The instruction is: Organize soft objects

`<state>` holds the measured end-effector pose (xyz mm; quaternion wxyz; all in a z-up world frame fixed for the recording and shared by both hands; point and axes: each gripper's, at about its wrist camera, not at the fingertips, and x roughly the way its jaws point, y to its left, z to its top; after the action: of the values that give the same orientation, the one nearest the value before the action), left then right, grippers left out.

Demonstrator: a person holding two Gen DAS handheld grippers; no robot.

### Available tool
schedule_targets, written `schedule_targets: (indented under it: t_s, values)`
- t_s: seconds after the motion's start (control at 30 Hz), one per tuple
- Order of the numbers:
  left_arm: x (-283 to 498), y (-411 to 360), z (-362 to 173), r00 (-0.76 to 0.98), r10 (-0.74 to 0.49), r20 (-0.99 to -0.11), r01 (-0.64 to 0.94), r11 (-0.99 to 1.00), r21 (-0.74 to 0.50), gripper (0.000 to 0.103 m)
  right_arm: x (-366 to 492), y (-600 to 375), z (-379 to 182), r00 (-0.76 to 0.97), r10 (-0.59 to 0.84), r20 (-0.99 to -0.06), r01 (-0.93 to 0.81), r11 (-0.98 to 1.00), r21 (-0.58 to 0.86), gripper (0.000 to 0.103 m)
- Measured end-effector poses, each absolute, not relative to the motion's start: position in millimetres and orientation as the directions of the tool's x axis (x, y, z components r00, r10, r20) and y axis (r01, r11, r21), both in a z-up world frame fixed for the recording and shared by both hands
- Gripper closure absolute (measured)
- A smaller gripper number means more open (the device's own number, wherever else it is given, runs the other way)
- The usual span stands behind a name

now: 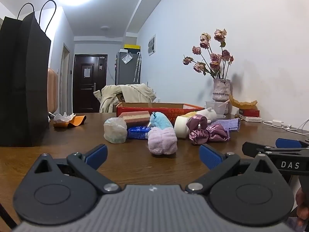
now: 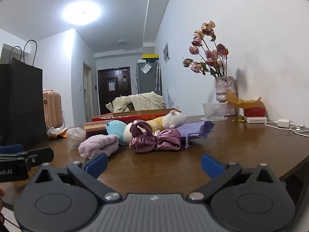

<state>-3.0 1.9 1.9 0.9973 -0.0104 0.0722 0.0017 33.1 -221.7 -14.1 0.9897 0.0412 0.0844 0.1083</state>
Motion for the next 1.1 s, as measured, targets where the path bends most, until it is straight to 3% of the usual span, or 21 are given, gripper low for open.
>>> schedule_targets:
  t_s: [1.1]
  values:
    - [3.3, 2.9, 2.5, 0.984, 0.041, -0.173, -0.042, 0.999, -0.005, 0.000, 33.5, -216.8, -16.1, 0.965, 0.214, -0.149, -0.205, 0.976, 0.071, 0.000]
